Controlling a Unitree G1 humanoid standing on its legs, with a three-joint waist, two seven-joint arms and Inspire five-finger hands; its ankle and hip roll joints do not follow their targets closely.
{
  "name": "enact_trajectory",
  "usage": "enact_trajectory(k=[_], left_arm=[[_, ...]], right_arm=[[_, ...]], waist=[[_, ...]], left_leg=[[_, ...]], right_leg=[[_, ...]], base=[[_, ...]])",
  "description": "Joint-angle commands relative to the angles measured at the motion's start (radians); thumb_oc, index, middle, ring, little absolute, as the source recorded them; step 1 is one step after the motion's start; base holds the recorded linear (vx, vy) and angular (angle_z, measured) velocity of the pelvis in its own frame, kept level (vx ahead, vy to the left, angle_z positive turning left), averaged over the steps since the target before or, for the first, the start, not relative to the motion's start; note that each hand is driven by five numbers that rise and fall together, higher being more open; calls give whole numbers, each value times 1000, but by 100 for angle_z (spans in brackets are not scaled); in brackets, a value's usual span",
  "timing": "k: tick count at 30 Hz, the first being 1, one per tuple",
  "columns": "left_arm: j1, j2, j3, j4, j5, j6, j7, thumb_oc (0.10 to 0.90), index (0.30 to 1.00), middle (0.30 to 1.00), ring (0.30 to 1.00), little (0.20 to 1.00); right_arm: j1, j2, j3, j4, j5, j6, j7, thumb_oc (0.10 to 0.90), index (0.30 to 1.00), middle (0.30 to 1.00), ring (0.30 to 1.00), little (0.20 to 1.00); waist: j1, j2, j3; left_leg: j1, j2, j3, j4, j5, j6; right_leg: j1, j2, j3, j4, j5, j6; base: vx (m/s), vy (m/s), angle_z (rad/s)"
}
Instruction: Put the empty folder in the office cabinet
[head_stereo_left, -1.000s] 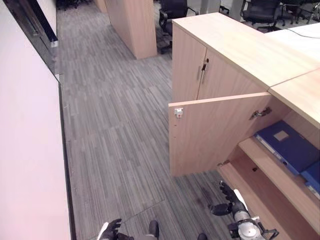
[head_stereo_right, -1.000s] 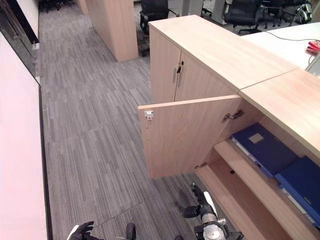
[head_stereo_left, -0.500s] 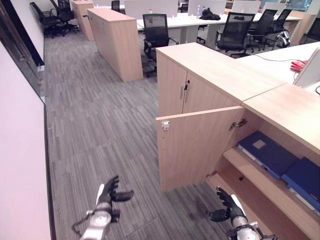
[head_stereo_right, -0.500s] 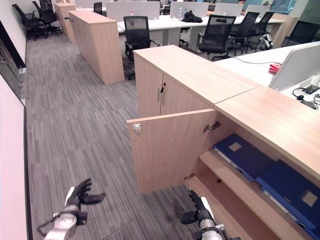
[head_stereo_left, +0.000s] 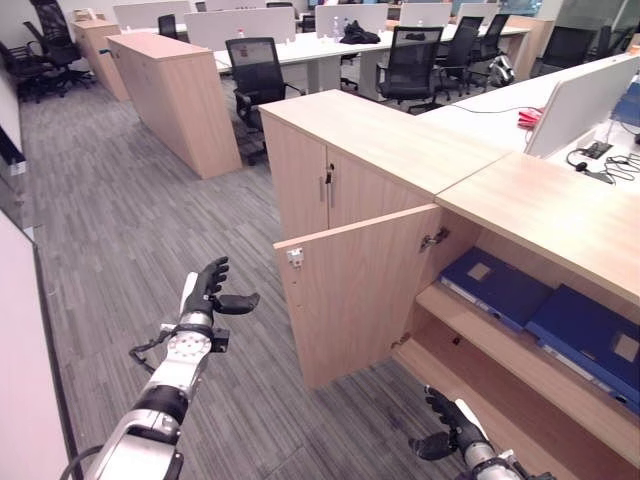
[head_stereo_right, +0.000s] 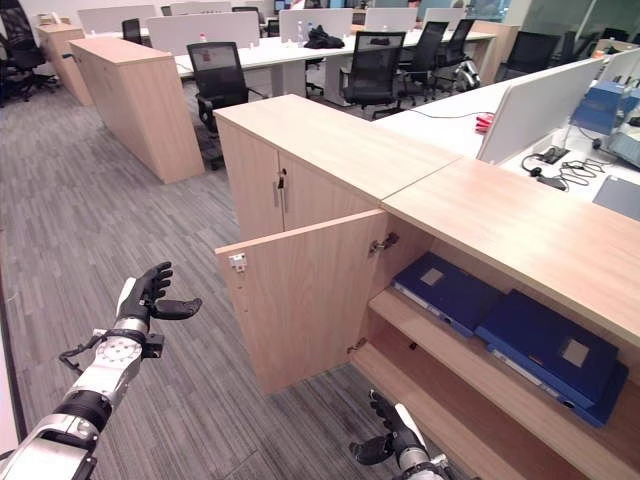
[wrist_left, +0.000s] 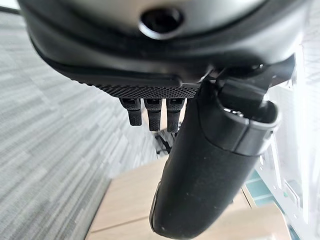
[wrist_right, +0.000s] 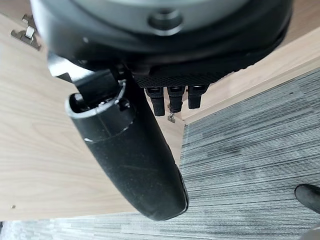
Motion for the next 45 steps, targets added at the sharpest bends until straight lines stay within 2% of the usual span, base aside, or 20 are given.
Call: enact_trajectory(k=[1, 8, 10, 19, 22, 32, 33, 34, 35, 36, 37, 39, 41, 44, 45], left_arm=[[-267, 38, -1, 59, -41, -91, 18, 800, 900, 900, 900, 900], [-351, -48, -47, 67, -78, -89, 28, 800, 900, 900, 900, 900], [-361, -98, -59, 59, -89, -93, 42, 800, 900, 900, 900, 900], [-342, -194, -143, -61, -55, -103, 33, 800, 900, 900, 900, 900], [-283, -243, -162, -153, -80, -119, 24, 800, 900, 900, 900, 900], [-11, -281, -184, -354, -64, -125, -52, 800, 900, 900, 900, 900], [18, -280, -189, -381, -70, -124, -64, 800, 900, 900, 900, 900], [44, -275, -185, -404, -66, -123, -65, 800, 900, 900, 900, 900], [76, -267, -189, -441, -59, -125, -72, 800, 900, 900, 900, 900], [103, -273, -195, -464, -61, -127, -88, 800, 900, 900, 900, 900], [120, -277, -207, -477, -67, -127, -99, 800, 900, 900, 900, 900], [176, -268, -229, -544, -79, -123, -137, 800, 900, 900, 900, 900], [221, -244, -249, -599, -82, -115, -179, 800, 900, 900, 900, 900], [261, -212, -269, -647, -106, -107, -221, 800, 900, 900, 900, 900], [264, -206, -283, -659, -111, -101, -236, 800, 900, 900, 900, 900]], right_arm=[[-83, -42, -1, -57, 0, -60, -19, 800, 900, 900, 900, 900], [-104, -20, -5, -11, 21, -47, -41, 800, 900, 900, 900, 900], [-101, -14, -2, 1, 18, -43, -48, 800, 900, 900, 900, 900], [-95, -5, -11, 15, 19, -43, -64, 800, 900, 900, 900, 900], [-100, 1, -18, 27, 17, -36, -73, 800, 900, 900, 900, 900], [-97, -11, -55, 37, -1, -36, -85, 800, 900, 900, 900, 900], [-127, -13, -60, 55, 7, -36, -96, 800, 900, 900, 900, 900], [-146, -18, -63, 58, 17, -36, -101, 800, 900, 900, 900, 900], [-168, -21, -63, 61, 28, -37, -106, 800, 900, 900, 900, 900], [-173, -22, -71, 65, 35, -38, -108, 800, 900, 900, 900, 900], [-182, -23, -81, 73, 39, -39, -109, 800, 900, 900, 900, 900], [-192, -22, -100, 89, 44, -37, -110, 800, 900, 900, 900, 900], [-208, -8, -109, 93, 43, -34, -113, 800, 900, 900, 900, 900], [-240, 27, -96, 83, 47, -29, -113, 800, 900, 900, 900, 900], [-240, 36, -91, 84, 45, -26, -107, 800, 900, 900, 900, 900]], waist=[[7, 12, 9], [-17, -4, 16], [-21, -11, 18], [-27, -18, 23], [-23, -14, 33], [0, 8, 51], [14, 5, 65], [31, 7, 78], [51, 4, 85], [60, 7, 80], [57, 7, 79], [43, 11, 69], [37, 8, 71], [36, 9, 92], [29, 8, 101]], left_leg=[[107, 28, 7, 0, -141, -60], [105, 34, 29, 0, -144, -58], [110, 36, 35, 0, -147, -58], [121, 43, 32, 0, -150, -59], [116, 50, 21, 0, -141, -62], [135, 83, 23, 21, -114, -77], [117, 83, 0, 60, -128, -82], [104, 75, -61, 100, -137, -83], [79, 47, -160, 115, -150, -80], [76, 31, -233, 103, -190, -72], [72, 20, -256, 86, -189, -64], [94, 6, -250, 50, -202, -46], [106, -7, -207, 40, -212, -32], [133, -20, -89, 12, -224, -11], [133, -21, -68, 10, -221, -8]], right_leg=[[-40, -56, -41, 32, 19, 101], [-60, -53, -21, 32, 28, 107], [-58, -50, -20, 30, 28, 106], [-48, -43, -21, 28, 21, 98], [-45, -36, -25, 30, 13, 91], [-24, -14, -8, 26, -12, 64], [-35, -11, 13, 38, -14, 60], [-39, -6, 33, 45, -16, 59], [-75, -10, 64, 62, -1, 58], [-88, -11, 87, 62, -5, 62], [-103, -17, 98, 60, 11, 64], [-125, -24, 128, 53, 36, 77], [-170, -28, 163, 53, 72, 101], [-242, -27, 202, 57, 130, 153], [-261, -25, 197, 67, 141, 155]], base=[[0, 0, 0], [2, -3, -11], [20, -20, -6], [3, -21, 1], [-26, -71, 5], [-17, -31, 0], [-114, 25, -4], [-207, 31, -6], [-146, 49, -65], [-171, 74, -103], [-80, 119, -140], [-80, 148, -72], [-82, 117, -61], [-83, 78, -108], [-175, -32, -139]])
